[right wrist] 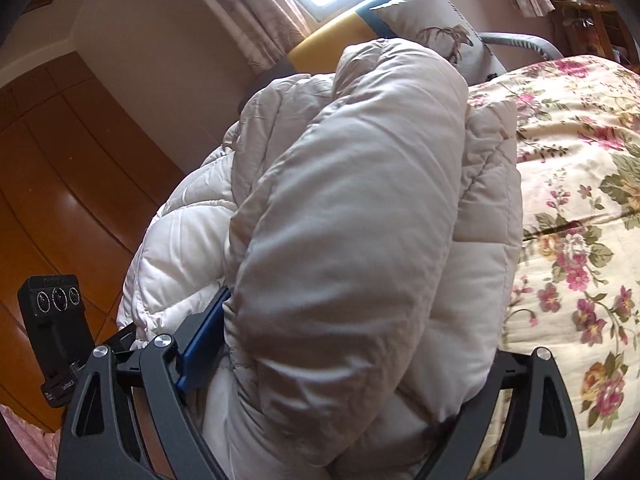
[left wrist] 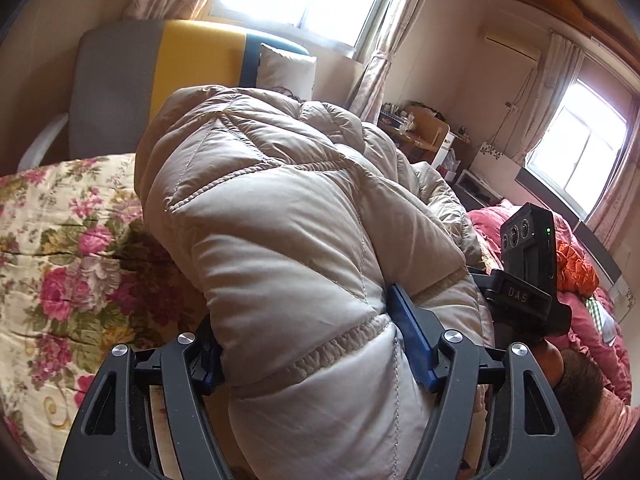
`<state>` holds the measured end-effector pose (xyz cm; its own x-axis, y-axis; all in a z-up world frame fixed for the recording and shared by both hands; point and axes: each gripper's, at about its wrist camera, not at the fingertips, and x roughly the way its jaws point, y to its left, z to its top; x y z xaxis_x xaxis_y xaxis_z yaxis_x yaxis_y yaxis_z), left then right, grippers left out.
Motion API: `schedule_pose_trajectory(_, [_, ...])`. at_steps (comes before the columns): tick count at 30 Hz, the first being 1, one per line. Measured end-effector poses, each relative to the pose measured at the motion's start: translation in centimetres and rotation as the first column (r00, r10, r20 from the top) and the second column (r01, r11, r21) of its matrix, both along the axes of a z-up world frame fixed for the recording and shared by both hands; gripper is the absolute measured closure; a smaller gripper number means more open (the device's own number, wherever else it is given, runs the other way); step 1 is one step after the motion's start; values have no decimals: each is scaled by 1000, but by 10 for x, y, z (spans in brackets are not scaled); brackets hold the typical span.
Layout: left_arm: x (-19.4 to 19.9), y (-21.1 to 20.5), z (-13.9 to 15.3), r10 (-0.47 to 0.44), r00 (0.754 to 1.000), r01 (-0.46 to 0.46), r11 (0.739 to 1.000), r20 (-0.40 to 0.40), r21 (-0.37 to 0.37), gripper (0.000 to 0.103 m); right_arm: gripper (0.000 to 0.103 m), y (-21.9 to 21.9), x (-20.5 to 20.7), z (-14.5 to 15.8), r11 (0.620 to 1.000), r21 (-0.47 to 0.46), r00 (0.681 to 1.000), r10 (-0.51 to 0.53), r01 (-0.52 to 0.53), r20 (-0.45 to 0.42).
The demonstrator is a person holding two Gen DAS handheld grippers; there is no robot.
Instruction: Fold large clothes
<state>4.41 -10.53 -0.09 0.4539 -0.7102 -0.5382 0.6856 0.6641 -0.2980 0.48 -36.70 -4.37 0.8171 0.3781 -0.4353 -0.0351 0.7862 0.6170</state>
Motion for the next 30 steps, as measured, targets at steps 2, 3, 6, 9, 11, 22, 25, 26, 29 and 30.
schedule_pose_trajectory(2, [-2, 8, 5, 12, 1000, -13, 1000, 20, 2, 34, 15, 5, 1, 2, 1000, 1, 1000, 15, -15, 16])
schedule_pose_trajectory(3, [-6, 19, 4, 20, 999, -20, 1000, 30, 0, 35, 15, 10, 2, 3, 1000, 5, 999, 23, -23, 25])
schedule_pose_trajectory(6, [-9, 34, 13, 54, 997, -54, 999, 61, -5, 35, 16, 21, 18, 5, 999, 15, 998, 49, -50, 45])
schedule_pose_trajectory(9, [-12, 52, 19, 96, 991, -96, 995, 89, -5, 35, 16, 40, 33, 7, 996, 22, 995, 80, -82, 57])
schedule_pose_trajectory(11, [-13, 66, 21, 128, 987, -128, 992, 102, -8, 35, 16, 55, 43, 9, 994, 24, 993, 101, -103, 67])
schedule_pose_trajectory(22, [-1, 150, 26, 285, 950, -280, 958, 131, -53, 35, 16, 128, 113, 20, 969, 1, 962, 245, -247, 118])
schedule_pose_trajectory(25, [8, 170, 27, 326, 935, -320, 945, 137, -63, 35, 16, 140, 148, 22, 961, -12, 953, 275, -276, 129])
schedule_pose_trajectory(26, [10, 175, 29, 340, 930, -333, 940, 138, -66, 35, 16, 150, 153, 22, 958, -12, 949, 285, -286, 132])
schedule_pose_trajectory(29, [20, 192, 30, 376, 915, -370, 927, 148, -66, 35, 16, 167, 181, 21, 950, -10, 941, 310, -311, 134])
schedule_pose_trajectory(30, [24, 197, 31, 387, 909, -381, 922, 153, -65, 35, 16, 173, 190, 20, 948, -10, 938, 318, -319, 136])
